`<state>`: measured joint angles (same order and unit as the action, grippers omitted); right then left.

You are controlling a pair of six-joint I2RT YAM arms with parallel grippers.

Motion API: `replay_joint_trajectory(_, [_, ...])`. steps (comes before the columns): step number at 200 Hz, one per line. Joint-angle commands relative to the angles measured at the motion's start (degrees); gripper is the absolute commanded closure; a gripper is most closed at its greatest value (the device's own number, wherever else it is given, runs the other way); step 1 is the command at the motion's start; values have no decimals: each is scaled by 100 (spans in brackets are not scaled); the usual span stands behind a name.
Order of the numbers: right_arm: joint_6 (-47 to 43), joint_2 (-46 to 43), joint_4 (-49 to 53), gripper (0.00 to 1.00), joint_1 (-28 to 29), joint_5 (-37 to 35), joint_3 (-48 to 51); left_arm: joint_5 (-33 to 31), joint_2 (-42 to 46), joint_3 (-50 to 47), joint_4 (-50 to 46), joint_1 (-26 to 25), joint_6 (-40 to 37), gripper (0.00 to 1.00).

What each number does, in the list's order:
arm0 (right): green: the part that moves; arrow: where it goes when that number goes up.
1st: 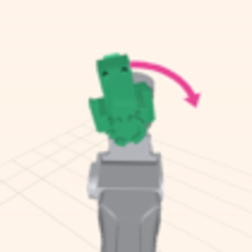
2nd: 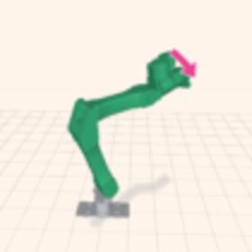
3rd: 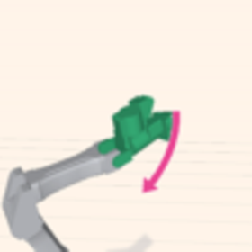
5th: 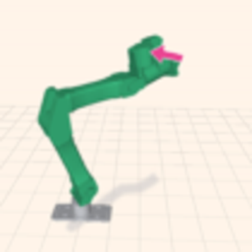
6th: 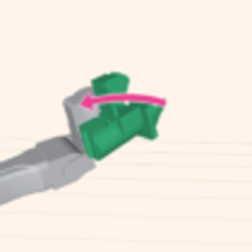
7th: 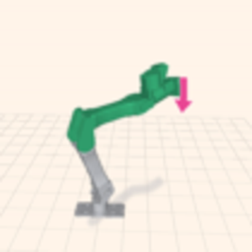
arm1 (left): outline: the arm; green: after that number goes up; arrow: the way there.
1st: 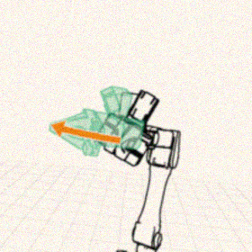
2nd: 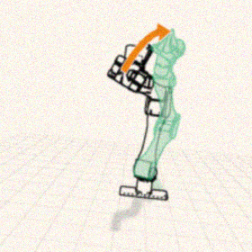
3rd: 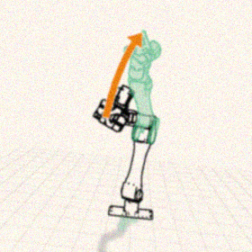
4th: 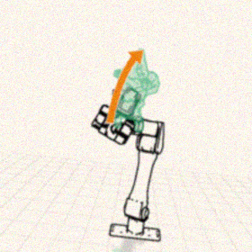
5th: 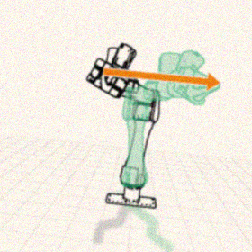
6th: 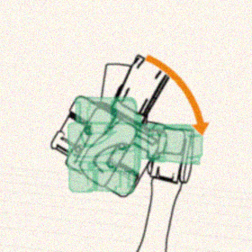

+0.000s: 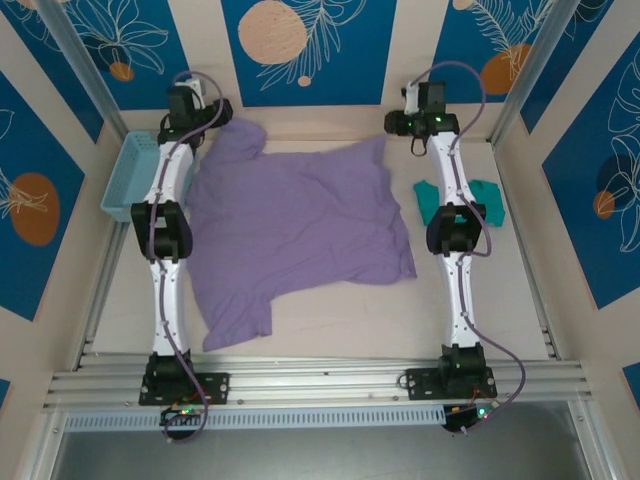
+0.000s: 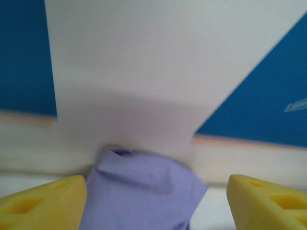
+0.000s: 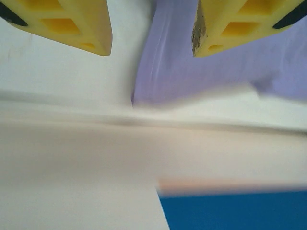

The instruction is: Fold the inside-out t-shirt

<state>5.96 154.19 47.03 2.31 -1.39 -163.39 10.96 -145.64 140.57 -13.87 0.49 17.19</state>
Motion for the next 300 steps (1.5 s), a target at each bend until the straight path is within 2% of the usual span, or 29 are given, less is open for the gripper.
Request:
replay_joint_trajectory(1, [-47, -1444, 755, 52, -16, -314, 1262, 79, 1604, -1379, 748, -292, -50, 22])
replay_joint_trajectory(18, [-95, -3070, -388, 50, 126, -511, 4221, 338, 2690, -3306, 1737, -615, -60, 23])
replay_joint_trajectory(32, [56, -4114, -842, 48, 156, -522, 5901, 677, 3473, -4706, 2466, -962, -218, 25])
replay_joint_trajectory(51, [280, -5039, -564, 48, 248, -463, 7269, 1055, 4266, -6236, 3093, -1616, -846, 29])
replay_joint_trajectory(74, [493, -5872, -423, 48, 584, -635, 8599, 1275, 4773, -7637, 3637, -2836, -2125, 34])
replay_joint_trajectory(86, [692, -6191, -319, 48, 726, -660, 9197, 1266, 4816, -8099, 3659, -3487, -2802, 36])
replay_joint_trajectory(100, [923, -6457, -254, 48, 897, -656, 9755, 1174, 4662, -8215, 3297, -4114, -3347, 38])
replay_joint_trajectory(117, [1172, -6594, -44, 49, 1210, -929, 10089, 871, 4375, -8163, 2827, -4640, -3818, 39])
replay_joint_trajectory(129, [1334, -6624, -17, 48, 1346, -1066, 10260, 656, 4167, -8160, 2894, -4825, -3844, 40])
replay_joint_trajectory(189, [1486, -6074, -38, 48, 1281, -1255, 10433, -35, 3096, -7717, 2753, -5172, -4316, 44])
replay_joint_trajectory(208, [1421, -5934, -130, 51, 1207, -1307, 10418, -26, 2947, -7630, 2726, -5171, -4343, 51])
replay_joint_trajectory(222, [1328, -5784, -187, 55, 1132, -1243, 10373, 20, 2905, -7621, 2656, -5175, -4357, 62])
replay_joint_trajectory(245, [1156, -5685, -202, 75, 1113, -1186, 10225, -37, 3093, -7731, 2458, -5163, -4160, 86])
replay_joint_trajectory(254, [1044, -5770, -290, 80, 1139, -975, 10209, -12, 3278, -7823, 2329, -5138, -4019, 93])
replay_joint_trajectory(268, [922, -5868, -406, 88, 1151, -411, 10136, 120, 3676, -8010, 2043, -5085, -3793, 97])
replay_joint_trajectory(300, [919, -5560, -795, 93, 1175, 1528, 9873, 803, 4544, -8625, 1537, -4820, -3166, 99])
